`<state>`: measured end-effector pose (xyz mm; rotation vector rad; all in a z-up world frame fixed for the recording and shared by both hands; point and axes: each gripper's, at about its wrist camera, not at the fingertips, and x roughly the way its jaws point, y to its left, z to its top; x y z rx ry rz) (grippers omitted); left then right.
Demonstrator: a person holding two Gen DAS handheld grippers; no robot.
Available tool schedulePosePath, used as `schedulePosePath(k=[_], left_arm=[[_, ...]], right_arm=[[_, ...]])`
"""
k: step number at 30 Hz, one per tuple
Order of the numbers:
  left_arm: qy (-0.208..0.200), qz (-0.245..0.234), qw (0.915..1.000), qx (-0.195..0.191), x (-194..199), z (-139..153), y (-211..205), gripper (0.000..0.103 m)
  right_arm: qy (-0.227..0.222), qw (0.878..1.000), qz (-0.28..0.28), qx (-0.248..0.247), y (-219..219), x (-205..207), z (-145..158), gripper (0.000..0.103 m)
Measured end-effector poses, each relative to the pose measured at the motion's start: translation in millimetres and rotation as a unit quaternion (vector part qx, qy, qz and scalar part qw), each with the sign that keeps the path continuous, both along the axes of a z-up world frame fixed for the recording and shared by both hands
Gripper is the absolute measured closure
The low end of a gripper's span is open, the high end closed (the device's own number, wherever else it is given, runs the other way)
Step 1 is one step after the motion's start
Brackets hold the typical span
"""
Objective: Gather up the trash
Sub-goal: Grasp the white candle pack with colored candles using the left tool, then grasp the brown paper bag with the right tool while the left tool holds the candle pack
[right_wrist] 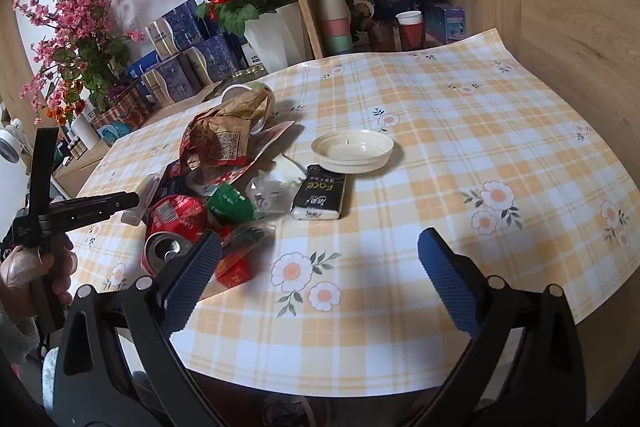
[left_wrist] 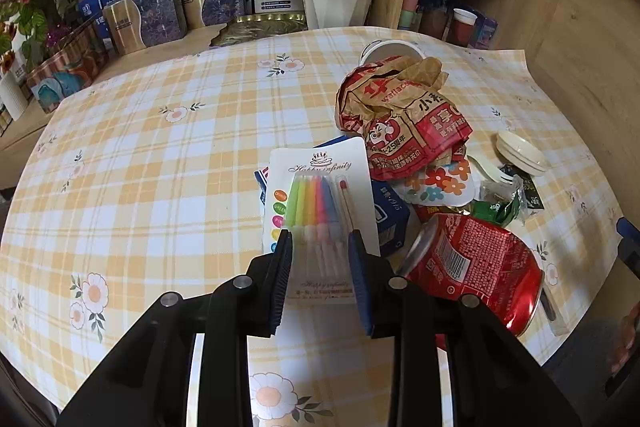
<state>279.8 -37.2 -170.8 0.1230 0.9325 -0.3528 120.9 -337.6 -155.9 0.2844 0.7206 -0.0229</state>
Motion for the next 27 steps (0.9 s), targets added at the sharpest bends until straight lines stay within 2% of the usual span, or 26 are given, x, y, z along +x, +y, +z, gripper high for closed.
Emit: schedulePosePath(k=[4, 10, 14, 22, 24, 27], left_arm=[[-0.006, 0.000, 0.9999, 0.013, 4.7, -0.8, -2.1, 0.074], [-0.011, 0.004, 0.9999, 0.011, 11.4, 0.9, 0.0, 0.063], [-0.004, 0.006, 0.9999, -0.011, 13.5, 1.3, 8.0, 0.058], [-0.005, -0.002, 0.9999, 0.012, 14.6, -9.0, 2.7, 0.058], [-0.007, 0.001, 1.0000, 0.007, 14.7, -9.0, 4.6, 0.066], [-0.012, 0.013, 0.9998, 0.006, 15.4, -4.0, 9.6, 0.066]], right_arm=[[0.003, 1.000, -0.001, -0.004, -3.6, 3.3, 1.5, 0.006], [0.004, 1.000, -0.003, -0.010, -6.1, 3.8, 5.7, 0.006], [0.003, 1.000, -0.007, -0.010, -9.4, 5.0, 7.1, 0.006], [0.011, 1.000, -0.008, -0.011, -10.3, 8.5, 5.3, 0.006], [0.013, 1.000, -0.007, -0.013, -10.1, 10.1, 5.9, 0.006], [0.013, 1.000, 0.002, -0.025, -6.7, 15.8, 9.3, 0.006]])
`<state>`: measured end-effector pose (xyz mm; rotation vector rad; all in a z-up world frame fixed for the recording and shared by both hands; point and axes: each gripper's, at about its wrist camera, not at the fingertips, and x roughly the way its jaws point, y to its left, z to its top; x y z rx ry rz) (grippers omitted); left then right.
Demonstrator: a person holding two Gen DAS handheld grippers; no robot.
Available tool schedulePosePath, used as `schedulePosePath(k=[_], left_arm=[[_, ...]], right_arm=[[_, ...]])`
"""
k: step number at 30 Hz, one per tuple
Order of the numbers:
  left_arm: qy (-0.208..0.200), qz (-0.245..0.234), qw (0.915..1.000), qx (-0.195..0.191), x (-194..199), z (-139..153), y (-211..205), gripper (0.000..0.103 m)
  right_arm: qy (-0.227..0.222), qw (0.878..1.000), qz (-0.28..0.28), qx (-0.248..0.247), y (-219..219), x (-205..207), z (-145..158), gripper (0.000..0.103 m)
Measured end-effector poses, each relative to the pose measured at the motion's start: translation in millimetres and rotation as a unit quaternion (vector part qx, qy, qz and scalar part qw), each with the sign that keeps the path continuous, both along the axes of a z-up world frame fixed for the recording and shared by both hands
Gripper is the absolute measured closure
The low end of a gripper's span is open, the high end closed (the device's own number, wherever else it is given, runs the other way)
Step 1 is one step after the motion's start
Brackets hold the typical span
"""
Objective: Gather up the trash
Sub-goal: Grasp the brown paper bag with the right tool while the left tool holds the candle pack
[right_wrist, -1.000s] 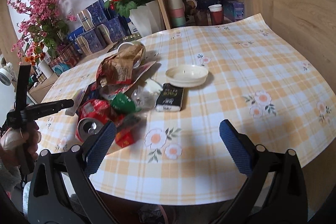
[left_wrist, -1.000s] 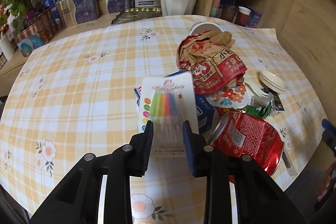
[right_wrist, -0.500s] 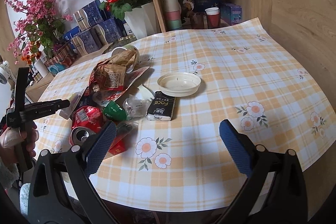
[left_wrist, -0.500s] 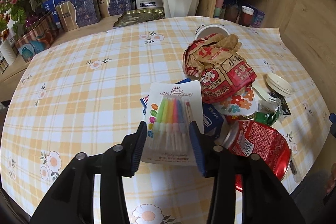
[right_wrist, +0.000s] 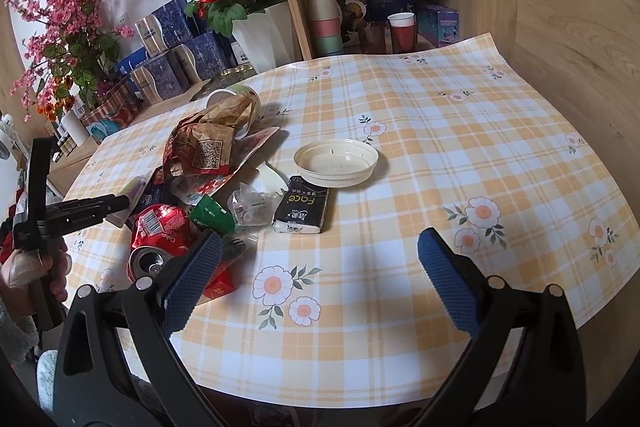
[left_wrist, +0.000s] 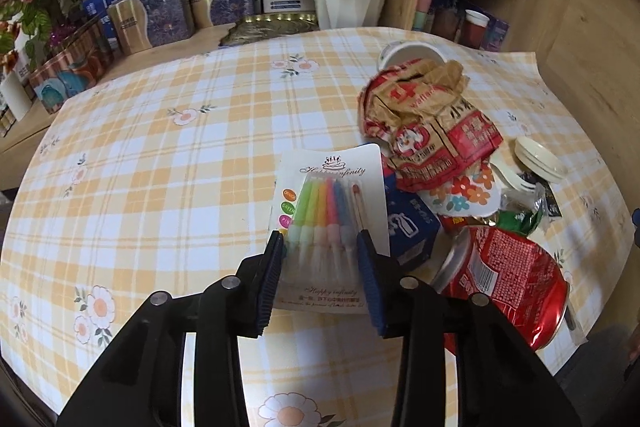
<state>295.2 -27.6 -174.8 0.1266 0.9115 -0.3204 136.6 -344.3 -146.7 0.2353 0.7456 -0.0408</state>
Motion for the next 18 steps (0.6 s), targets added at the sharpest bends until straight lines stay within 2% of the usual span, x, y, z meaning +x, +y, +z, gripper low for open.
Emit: schedulePosePath(k=[4, 7, 10, 13, 18], left_arm=[[-0.010, 0.019, 0.9994, -0.026, -3.4, 15.6, 13.6, 0.067], [-0.029, 0.030, 0.9984, -0.039, -11.2, 32.0, 24.3, 0.067], [-0.034, 0.042, 0.9967, -0.060, -21.2, 46.9, 37.5, 0.067], [-0.038, 0.055, 0.9945, -0.081, -31.4, 57.3, 51.8, 0.067], [-0.051, 0.076, 0.9917, -0.091, -48.8, 67.2, 76.7, 0.067]], right_arm=[[-0.006, 0.999, 0.034, -0.013, 13.4, 19.1, 11.7, 0.006], [-0.011, 0.996, 0.076, -0.033, 33.7, 44.2, 21.7, 0.006], [-0.007, 0.992, 0.120, -0.030, 56.8, 76.0, 26.5, 0.006], [0.011, 0.987, 0.161, -0.013, 82.7, 114.5, 23.2, 0.006], [0.052, 0.973, 0.218, -0.053, 128.1, 176.4, 7.7, 0.006]])
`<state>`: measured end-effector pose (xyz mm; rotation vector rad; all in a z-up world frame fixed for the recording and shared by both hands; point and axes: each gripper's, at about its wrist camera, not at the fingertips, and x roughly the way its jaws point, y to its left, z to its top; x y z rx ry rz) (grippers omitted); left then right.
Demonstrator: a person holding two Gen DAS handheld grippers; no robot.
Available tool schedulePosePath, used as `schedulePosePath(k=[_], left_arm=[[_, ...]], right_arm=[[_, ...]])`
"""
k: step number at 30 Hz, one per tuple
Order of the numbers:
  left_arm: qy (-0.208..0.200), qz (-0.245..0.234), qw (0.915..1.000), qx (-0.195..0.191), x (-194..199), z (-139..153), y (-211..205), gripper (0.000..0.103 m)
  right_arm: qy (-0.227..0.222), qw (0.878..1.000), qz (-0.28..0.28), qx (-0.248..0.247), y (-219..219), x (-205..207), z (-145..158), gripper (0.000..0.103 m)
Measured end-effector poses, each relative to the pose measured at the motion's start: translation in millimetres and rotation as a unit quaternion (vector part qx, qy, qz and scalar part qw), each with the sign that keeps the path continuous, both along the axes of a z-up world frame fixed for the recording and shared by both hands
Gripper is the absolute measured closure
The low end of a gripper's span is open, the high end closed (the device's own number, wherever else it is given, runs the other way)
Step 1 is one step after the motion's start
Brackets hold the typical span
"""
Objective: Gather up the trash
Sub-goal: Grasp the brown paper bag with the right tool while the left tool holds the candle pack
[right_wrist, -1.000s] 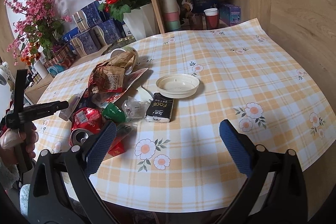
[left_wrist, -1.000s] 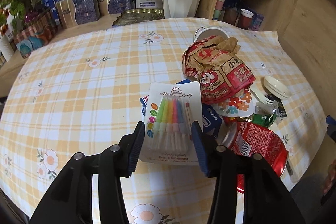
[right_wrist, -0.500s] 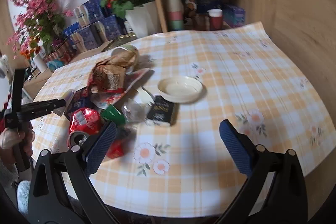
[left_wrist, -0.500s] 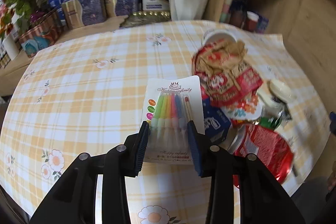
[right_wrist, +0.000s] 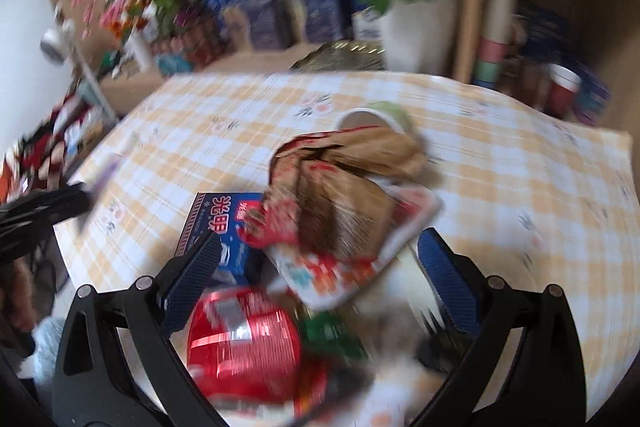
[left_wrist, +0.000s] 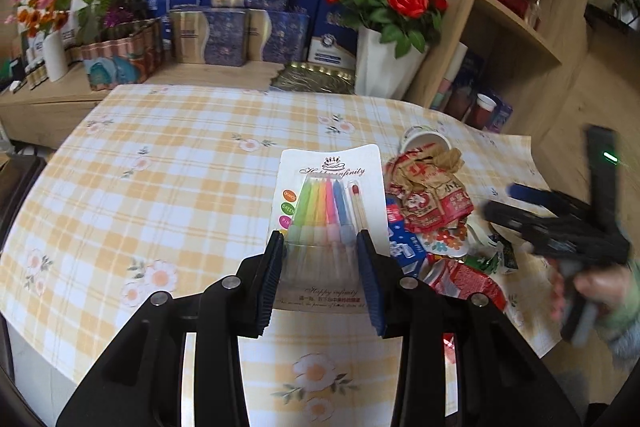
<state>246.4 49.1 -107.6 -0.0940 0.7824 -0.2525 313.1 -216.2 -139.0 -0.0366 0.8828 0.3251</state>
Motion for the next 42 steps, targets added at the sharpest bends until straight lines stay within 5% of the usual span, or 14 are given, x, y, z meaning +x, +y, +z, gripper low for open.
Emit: schedulePosePath(k=[6, 10, 15, 17, 18, 26, 42], left_arm=[[-0.002, 0.034, 0.9991, -0.025, -9.8, 0.9, 31.1, 0.067], [-0.004, 0.051, 0.9980, -0.038, -16.3, -1.6, 45.7, 0.067], [0.002, 0.059, 0.9973, -0.044, -19.6, -7.8, 55.5, 0.067], [0.001, 0.060, 0.9972, -0.045, -20.5, -7.6, 56.6, 0.067], [0.000, 0.061, 0.9971, -0.046, -20.8, -7.5, 56.7, 0.067], [-0.012, 0.054, 0.9972, -0.051, -27.4, 1.1, 48.8, 0.067], [-0.035, 0.032, 0.9980, -0.042, -72.5, 28.8, 28.2, 0.067]], right_arm=[[0.042, 0.996, 0.015, -0.079, 32.1, 59.6, -23.7, 0.006], [0.095, 0.994, -0.019, -0.048, 29.8, 84.1, -43.5, 0.006], [0.101, 0.994, -0.020, -0.045, 29.3, 87.7, -50.2, 0.009], [0.087, 0.995, -0.003, -0.058, 31.6, 83.9, -46.9, 0.023], [0.076, 0.996, 0.014, -0.051, 31.6, 80.1, -42.0, 0.044], [0.011, 0.999, 0.016, -0.031, 24.3, 47.6, -10.0, 0.065], [-0.092, 0.993, -0.009, 0.077, -13.0, -70.5, 53.8, 0.066]])
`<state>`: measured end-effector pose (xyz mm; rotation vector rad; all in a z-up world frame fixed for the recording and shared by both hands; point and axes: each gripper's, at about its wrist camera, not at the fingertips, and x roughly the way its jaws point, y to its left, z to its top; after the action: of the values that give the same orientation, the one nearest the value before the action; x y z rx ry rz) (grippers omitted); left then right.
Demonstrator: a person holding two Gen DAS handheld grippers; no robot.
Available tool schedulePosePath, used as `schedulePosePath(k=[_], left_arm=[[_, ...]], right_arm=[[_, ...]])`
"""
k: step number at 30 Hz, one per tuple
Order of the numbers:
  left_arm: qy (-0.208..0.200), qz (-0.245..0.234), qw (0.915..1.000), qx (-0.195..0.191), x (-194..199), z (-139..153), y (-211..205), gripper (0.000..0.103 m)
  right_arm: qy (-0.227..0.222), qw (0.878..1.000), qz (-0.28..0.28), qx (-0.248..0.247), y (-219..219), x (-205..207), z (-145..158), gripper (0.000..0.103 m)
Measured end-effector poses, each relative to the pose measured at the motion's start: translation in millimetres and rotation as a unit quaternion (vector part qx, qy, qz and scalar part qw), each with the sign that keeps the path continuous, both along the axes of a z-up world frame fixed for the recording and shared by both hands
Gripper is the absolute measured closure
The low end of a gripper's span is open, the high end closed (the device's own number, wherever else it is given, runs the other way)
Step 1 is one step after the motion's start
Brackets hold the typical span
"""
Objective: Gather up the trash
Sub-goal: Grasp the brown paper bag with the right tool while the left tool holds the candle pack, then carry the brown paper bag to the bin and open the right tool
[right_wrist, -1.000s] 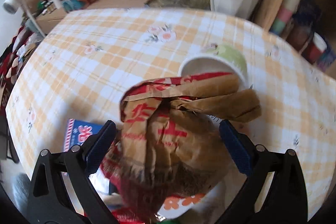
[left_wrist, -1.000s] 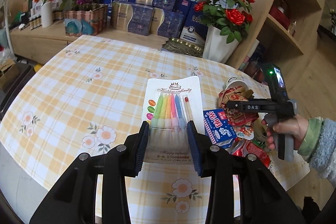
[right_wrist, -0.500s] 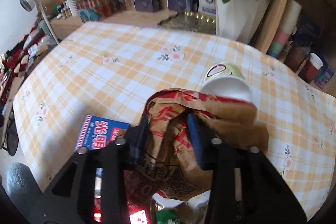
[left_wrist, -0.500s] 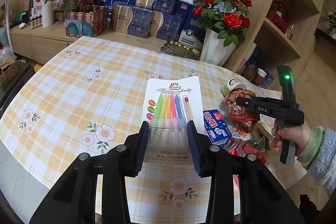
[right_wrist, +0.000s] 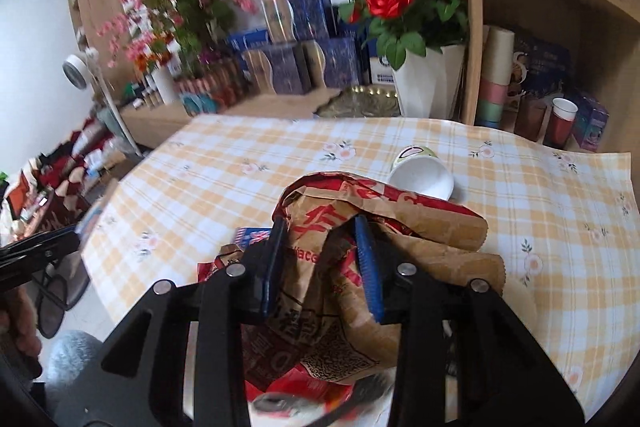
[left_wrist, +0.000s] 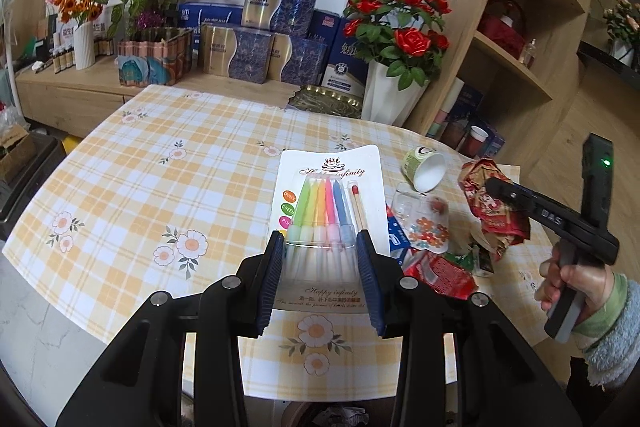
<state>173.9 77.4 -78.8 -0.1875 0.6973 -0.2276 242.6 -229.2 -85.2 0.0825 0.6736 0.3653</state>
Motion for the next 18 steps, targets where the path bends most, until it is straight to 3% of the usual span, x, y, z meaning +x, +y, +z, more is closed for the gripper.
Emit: schedulePosePath(k=[9, 18], left_arm=[[-0.017, -0.014, 0.9997, 0.010, -43.5, 13.3, -7.3, 0.067], [-0.021, -0.026, 0.9993, 0.019, -93.2, 12.6, -12.0, 0.067]], right_arm=[[-0.021, 0.999, 0.010, 0.032, -0.1, -76.9, 11.4, 0.066], [-0.013, 0.998, 0.029, 0.051, 15.4, -145.1, -7.8, 0.066]])
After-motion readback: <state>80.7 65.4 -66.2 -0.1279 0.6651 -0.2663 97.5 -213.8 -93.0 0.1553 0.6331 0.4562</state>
